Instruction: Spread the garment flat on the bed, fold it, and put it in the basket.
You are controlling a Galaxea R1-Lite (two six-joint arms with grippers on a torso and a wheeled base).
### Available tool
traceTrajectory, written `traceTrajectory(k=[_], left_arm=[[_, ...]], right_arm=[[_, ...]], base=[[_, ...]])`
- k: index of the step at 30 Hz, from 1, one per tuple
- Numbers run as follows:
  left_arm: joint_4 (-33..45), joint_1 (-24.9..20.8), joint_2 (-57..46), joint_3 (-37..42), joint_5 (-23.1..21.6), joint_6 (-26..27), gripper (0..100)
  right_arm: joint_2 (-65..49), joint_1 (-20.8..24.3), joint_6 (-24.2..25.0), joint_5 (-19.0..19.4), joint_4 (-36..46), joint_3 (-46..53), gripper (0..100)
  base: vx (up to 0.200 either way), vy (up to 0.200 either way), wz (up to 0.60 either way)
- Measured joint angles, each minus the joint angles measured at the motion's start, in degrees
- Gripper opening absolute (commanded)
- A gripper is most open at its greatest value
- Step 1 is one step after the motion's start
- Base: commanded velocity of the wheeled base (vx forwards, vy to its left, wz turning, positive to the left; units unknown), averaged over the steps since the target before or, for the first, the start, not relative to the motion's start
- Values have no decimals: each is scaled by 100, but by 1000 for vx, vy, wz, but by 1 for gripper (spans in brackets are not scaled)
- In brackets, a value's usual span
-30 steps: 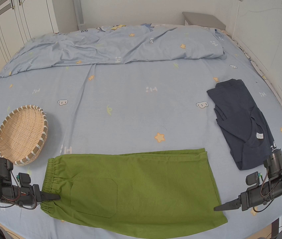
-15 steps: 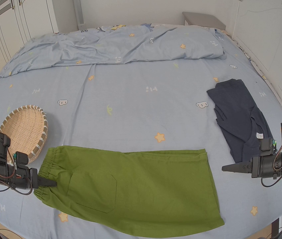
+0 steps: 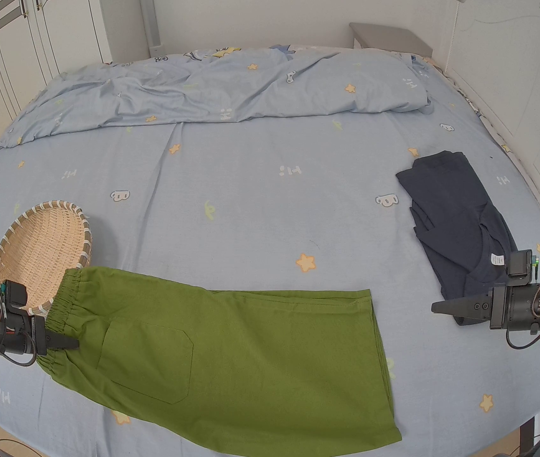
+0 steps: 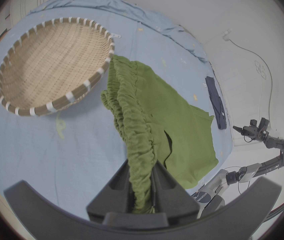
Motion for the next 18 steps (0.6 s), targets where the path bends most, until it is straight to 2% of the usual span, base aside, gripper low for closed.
traceTrajectory(k=[5,8,13,18], left_arm=[[83,-354,-325,-143,77,-137,0],[138,-800,-538,-215,254,-328,0],[215,-1735,-840,-374,736,-677,0],[247,-2882,-1012,-641,1207,-976,0]], right_arm=[[-17,-2,2,0,-2,-10,100],[-26,-2,9,-2,-2,-11,100],[-28,2,17,-2,-4,-16,100],[-30,17,22,-2,-4,-16,100]], base=[[0,0,0],[0,0,0],[0,0,0],[0,0,0]])
